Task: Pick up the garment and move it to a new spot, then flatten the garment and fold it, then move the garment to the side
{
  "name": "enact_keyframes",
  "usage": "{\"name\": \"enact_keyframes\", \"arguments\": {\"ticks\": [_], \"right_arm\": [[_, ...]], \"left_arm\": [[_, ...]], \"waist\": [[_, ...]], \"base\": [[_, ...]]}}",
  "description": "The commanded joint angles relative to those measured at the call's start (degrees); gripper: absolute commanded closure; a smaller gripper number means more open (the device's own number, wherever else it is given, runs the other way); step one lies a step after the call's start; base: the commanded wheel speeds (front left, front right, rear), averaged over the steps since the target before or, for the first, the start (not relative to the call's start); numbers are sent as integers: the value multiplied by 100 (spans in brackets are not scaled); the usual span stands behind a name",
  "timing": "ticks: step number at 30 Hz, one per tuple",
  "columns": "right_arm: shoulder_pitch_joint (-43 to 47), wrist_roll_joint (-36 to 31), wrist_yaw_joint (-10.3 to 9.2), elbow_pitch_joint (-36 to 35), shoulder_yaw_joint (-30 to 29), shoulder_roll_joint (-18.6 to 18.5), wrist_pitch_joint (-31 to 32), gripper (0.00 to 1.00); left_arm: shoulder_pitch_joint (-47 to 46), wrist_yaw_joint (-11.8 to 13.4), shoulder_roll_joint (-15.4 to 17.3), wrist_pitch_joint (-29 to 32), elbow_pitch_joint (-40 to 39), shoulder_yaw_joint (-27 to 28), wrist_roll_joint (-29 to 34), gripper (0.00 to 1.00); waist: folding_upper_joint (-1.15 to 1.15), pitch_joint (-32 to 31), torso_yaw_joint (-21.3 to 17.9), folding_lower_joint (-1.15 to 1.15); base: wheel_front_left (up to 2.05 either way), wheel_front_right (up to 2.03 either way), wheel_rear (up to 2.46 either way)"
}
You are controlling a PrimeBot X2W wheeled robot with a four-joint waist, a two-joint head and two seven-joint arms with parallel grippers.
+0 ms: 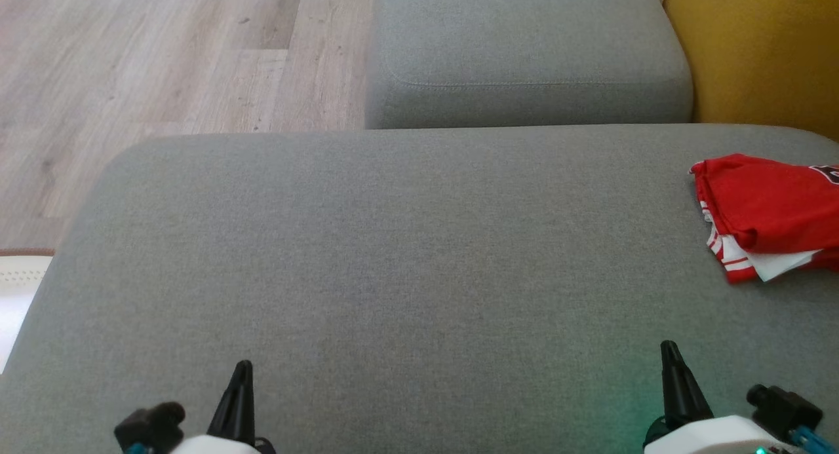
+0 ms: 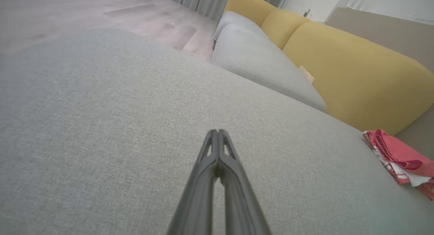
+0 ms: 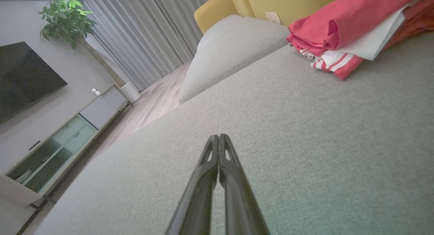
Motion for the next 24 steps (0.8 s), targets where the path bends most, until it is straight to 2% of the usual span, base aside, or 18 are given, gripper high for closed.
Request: {"name": "enact_keyframes", "arguments": {"ticks": [1,24], "right_arm": [[-356,177,-1,-205,-24,-35,31,100],[-595,1603,-2,-284,-235,-44,386,100]], "left_arm": [[-330,-33,73,23,-157,129,-178,100],[-672,-219,97,347,-43,402,-1784,100]], "waist": [[0,10,-7,0],[0,160,-118,0]], "base": [[0,0,0],[0,0,0]]}}
